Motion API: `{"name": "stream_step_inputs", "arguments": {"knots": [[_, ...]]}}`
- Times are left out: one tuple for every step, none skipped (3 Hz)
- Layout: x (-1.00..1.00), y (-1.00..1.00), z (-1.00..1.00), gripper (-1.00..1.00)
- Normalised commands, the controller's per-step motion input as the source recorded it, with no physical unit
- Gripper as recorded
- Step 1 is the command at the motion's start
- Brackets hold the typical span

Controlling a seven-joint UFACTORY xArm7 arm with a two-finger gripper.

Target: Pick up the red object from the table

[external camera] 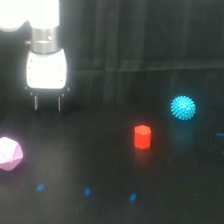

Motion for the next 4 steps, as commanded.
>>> {"name": "stream_step_inputs", "arguments": {"knots": [[1.0, 0.07, 0.19, 1.0], [0.97, 0.21, -0.72, 0.9], [1.0, -0.97, -0.21, 1.0], [0.95, -0.89, 0.1, 0.57]]}}
